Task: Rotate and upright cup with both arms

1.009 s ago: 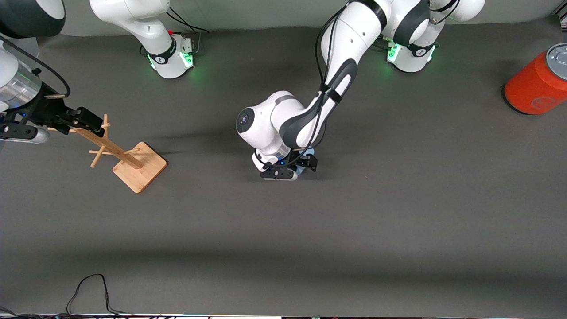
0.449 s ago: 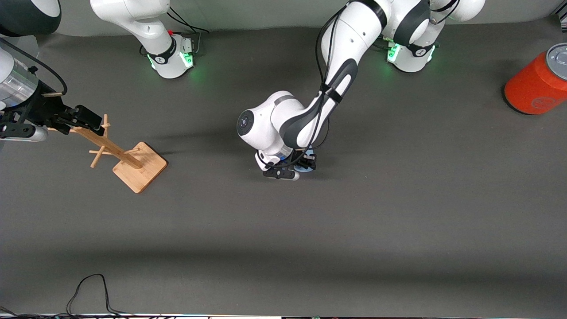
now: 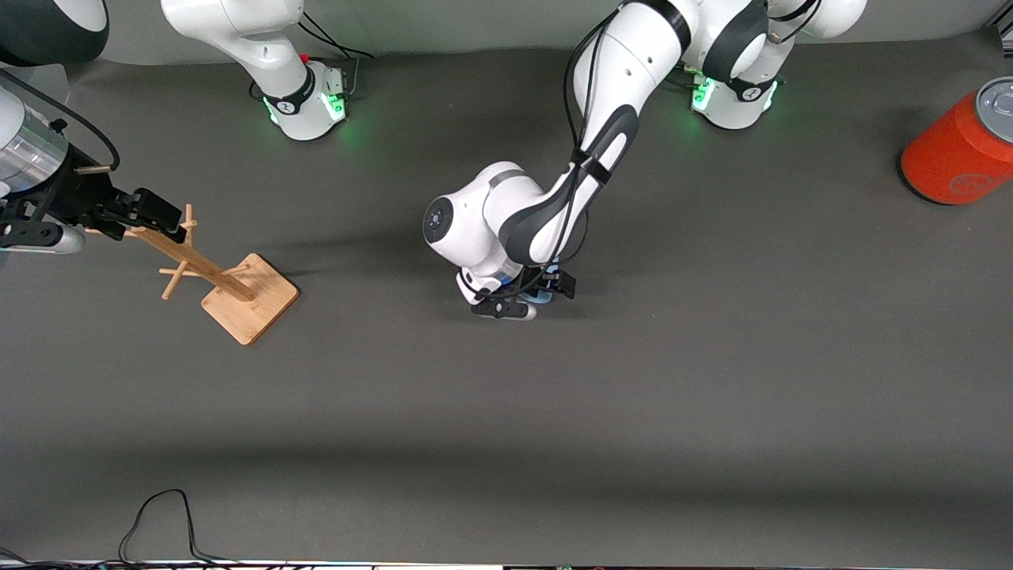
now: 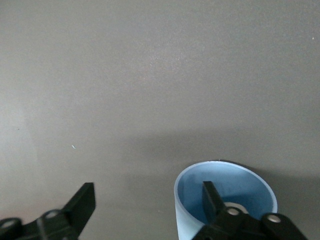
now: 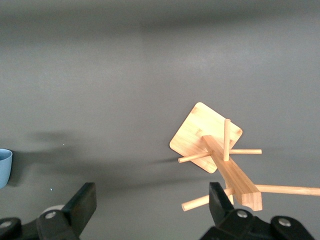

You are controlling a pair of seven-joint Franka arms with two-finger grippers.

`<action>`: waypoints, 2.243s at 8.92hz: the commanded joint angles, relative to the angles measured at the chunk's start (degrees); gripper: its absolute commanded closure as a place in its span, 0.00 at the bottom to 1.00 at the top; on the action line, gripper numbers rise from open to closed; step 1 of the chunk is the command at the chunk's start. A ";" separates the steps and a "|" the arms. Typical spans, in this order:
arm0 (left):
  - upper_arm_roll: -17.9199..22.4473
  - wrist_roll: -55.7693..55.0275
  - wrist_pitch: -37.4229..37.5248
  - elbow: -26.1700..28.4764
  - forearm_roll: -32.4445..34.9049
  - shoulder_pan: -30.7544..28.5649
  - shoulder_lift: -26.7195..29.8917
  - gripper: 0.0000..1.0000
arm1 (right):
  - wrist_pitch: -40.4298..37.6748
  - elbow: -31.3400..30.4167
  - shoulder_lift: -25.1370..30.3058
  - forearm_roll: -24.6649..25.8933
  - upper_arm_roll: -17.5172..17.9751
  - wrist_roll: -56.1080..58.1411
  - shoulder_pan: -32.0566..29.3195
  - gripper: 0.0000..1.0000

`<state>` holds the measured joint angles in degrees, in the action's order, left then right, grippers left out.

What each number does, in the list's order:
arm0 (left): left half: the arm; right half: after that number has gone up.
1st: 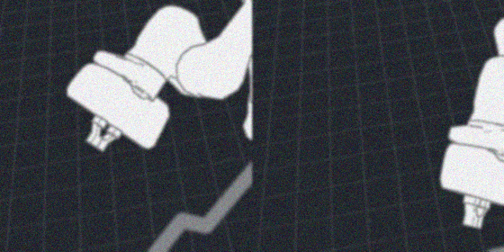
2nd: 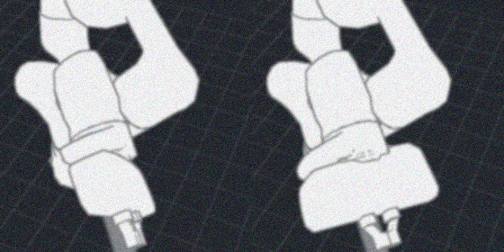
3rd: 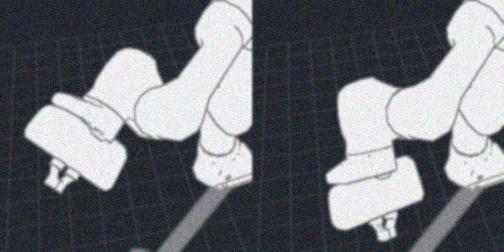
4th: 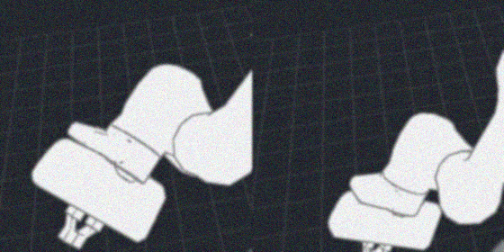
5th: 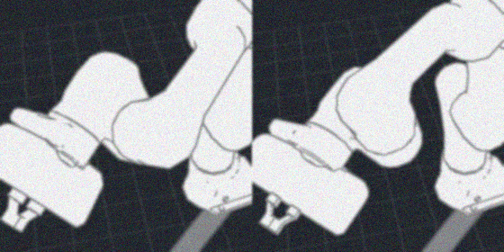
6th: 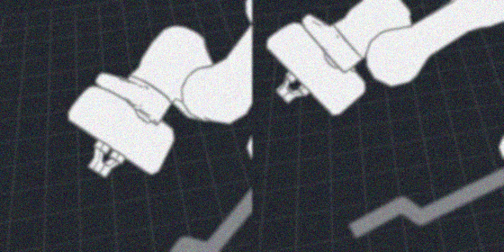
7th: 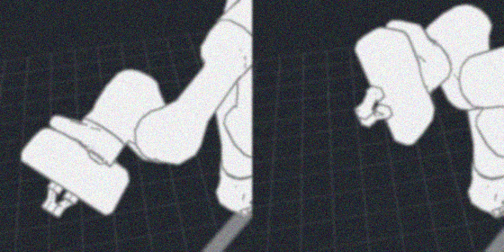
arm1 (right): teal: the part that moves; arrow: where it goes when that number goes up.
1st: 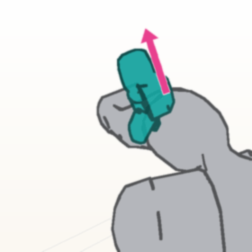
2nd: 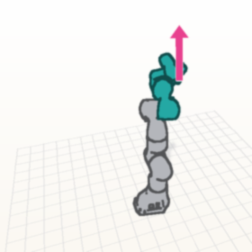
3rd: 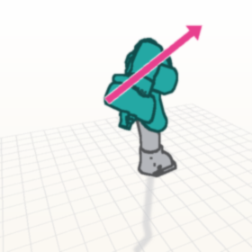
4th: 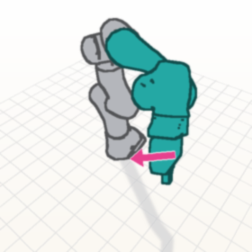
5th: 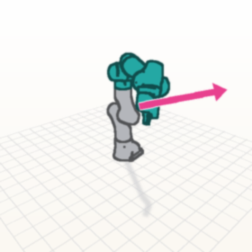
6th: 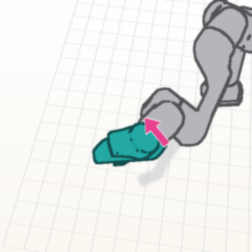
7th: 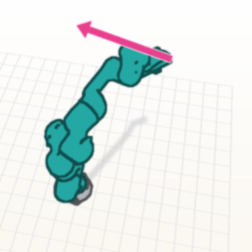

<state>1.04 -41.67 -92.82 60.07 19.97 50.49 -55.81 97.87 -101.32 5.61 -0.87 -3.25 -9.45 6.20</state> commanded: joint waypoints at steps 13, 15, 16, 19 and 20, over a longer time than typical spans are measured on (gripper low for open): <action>0.37 0.28 -5.92 -10.08 -14.17 -10.50 10.97 1.00 | -0.76 1.83 -2.09 -0.53 -0.01 4.09 -0.49 0.00; 0.37 -6.55 -17.93 1.02 -13.73 -10.07 17.36 1.00 | -0.49 1.83 -2.18 -0.53 0.08 4.09 -0.49 0.00; 0.37 -8.76 -30.19 15.29 -13.38 -9.98 24.36 1.00 | -0.32 1.83 -2.18 -0.53 0.08 4.09 -0.49 0.00; 0.99 -18.13 -61.95 45.77 -4.13 -9.19 33.74 1.00 | -0.23 1.83 -2.18 -0.45 0.17 4.09 -0.49 0.00; 0.99 -26.71 -65.95 48.71 5.68 -9.19 33.40 1.00 | -0.23 1.83 -2.18 -0.45 0.17 4.09 -0.49 0.00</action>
<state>1.26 -59.73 -153.04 97.64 17.55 40.20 -27.98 97.89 -100.72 4.06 -0.87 -3.24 -6.71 6.01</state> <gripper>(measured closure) 0.974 0.000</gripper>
